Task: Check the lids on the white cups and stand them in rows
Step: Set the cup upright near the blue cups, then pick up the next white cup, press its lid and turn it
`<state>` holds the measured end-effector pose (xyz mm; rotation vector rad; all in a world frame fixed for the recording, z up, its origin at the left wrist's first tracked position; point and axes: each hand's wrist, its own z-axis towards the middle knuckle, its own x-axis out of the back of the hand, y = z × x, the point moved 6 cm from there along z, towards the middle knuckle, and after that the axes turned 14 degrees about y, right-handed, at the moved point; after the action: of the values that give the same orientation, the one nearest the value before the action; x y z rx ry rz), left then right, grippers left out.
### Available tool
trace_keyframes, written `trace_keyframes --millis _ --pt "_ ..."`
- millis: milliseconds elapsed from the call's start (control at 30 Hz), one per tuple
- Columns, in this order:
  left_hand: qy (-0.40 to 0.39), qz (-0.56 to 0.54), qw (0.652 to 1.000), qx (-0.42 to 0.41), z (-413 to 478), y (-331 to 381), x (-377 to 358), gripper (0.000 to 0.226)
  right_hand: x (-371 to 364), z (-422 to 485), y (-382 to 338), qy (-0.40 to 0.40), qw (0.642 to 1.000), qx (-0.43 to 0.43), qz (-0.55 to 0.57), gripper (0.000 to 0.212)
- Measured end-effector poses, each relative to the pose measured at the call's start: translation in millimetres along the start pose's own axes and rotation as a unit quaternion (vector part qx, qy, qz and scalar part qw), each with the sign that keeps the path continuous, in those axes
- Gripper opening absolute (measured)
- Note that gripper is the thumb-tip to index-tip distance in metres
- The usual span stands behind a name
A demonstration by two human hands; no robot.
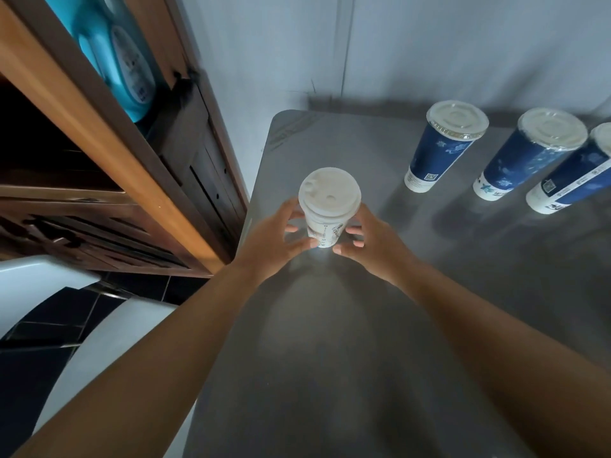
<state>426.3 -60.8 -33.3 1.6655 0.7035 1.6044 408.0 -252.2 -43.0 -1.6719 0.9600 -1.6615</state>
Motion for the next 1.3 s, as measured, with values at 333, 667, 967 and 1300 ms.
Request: trace_keyframes --millis 333,667,967,1300 --pt "-0.034 0.165 0.986 -0.002 -99 25 31 0.059 81 -107 2 -0.047 0.966 -0.11 -0.231 0.047" --pt "-0.055 0.262 0.962 -0.057 -214 113 18 0.05 170 -272 -42 0.06 0.953 -0.076 -0.289 0.032" --pt "-0.071 0.281 0.952 -0.097 -285 166 -27 0.051 183 -359 -29 0.057 0.954 -0.038 -0.291 0.042" --pt "-0.118 0.222 0.968 0.006 -339 136 -76 0.099 158 -387 -11 -0.017 0.98 0.003 -0.197 0.073"
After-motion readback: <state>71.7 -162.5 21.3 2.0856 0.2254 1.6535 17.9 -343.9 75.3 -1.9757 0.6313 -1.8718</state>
